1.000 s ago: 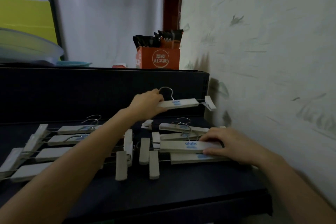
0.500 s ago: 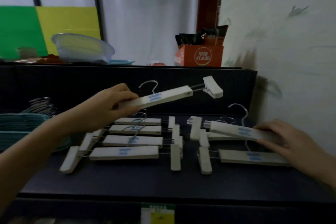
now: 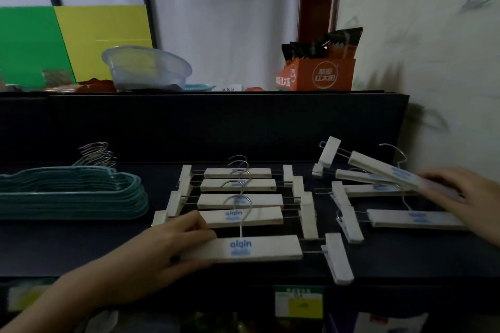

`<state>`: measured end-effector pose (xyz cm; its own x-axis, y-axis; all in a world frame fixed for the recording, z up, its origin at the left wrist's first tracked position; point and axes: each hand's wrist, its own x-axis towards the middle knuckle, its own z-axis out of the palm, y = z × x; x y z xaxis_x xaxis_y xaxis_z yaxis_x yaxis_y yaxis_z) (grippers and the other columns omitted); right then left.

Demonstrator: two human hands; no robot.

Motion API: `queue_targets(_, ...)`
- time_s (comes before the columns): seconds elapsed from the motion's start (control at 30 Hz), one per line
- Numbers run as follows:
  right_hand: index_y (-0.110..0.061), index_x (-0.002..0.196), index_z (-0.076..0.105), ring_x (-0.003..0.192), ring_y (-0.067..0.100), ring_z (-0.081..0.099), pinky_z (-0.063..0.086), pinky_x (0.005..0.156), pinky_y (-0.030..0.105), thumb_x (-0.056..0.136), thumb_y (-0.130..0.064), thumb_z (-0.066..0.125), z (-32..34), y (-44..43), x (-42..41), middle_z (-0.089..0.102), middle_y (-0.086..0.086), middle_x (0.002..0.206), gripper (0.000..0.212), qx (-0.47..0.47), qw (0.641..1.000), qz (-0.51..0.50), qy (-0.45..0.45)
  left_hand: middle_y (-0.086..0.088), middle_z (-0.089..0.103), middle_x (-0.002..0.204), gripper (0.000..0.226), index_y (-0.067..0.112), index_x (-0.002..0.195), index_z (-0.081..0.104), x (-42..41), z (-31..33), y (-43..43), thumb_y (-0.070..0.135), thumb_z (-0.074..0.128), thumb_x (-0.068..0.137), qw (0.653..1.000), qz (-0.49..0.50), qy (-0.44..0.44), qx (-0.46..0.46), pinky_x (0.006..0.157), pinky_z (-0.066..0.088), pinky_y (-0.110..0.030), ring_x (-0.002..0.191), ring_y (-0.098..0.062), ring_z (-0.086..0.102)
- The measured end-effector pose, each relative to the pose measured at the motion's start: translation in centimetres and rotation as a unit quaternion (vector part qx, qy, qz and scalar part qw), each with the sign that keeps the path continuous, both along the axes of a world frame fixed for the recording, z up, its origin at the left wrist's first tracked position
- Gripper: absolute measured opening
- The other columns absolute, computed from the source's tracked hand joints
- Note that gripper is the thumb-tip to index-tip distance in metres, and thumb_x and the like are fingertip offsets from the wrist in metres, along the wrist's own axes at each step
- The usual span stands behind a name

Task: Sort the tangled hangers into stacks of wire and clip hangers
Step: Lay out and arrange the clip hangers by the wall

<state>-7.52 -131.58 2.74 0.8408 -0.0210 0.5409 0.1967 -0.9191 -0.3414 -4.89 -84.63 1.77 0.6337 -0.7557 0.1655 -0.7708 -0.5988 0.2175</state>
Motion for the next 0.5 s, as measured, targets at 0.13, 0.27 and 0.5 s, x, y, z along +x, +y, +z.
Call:
queue_targets(0.13, -0.057, 0.091, 0.052, 0.085, 0.013, 0.056, 0.037, 0.075, 0.013, 0.074, -0.05, 0.05, 0.4, 0.9, -0.3, 0.058, -0.021, 0.093, 0.019, -0.005, 1.0, 0.009, -0.008, 0.031, 0.036, 0.114, 0.042, 0.046, 0.127, 0.044, 0.4, -0.8, 0.2, 0.058, 0.039, 0.087, 1.0, -0.009, -0.026, -0.012, 0.083, 0.037, -0.005, 0.102, 0.012, 0.041)
queue_targets(0.27, -0.054, 0.094, 0.053, 0.085, 0.012, 0.056, 0.039, 0.073, 0.013, 0.074, -0.053, 0.049, 0.9, 1.5, -0.5, 0.058, -0.021, 0.092, 0.021, -0.013, 1.0, 0.009, -0.02, 0.029, 0.036, 0.111, 0.046, 0.044, 0.131, 0.041, 1.1, -1.0, 0.3, 0.057, 0.039, 0.087, 0.999, -0.01, -0.041, -0.015, 0.079, 0.033, -0.002, 0.095, 0.014, 0.041)
queue_targets(0.5, -0.039, 0.099, 0.058, 0.084, 0.012, 0.057, 0.036, 0.073, 0.006, 0.081, -0.028, 0.063, 1.0, 1.5, -0.7, 0.058, -0.018, 0.091, 0.022, -0.005, 1.0, -0.019, -0.024, 0.031, 0.033, 0.109, 0.055, 0.047, 0.133, 0.036, 1.7, -1.2, 0.6, 0.066, 0.03, 0.081, 0.999, -0.001, -0.04, -0.005, 0.075, 0.036, -0.005, 0.091, 0.011, 0.043)
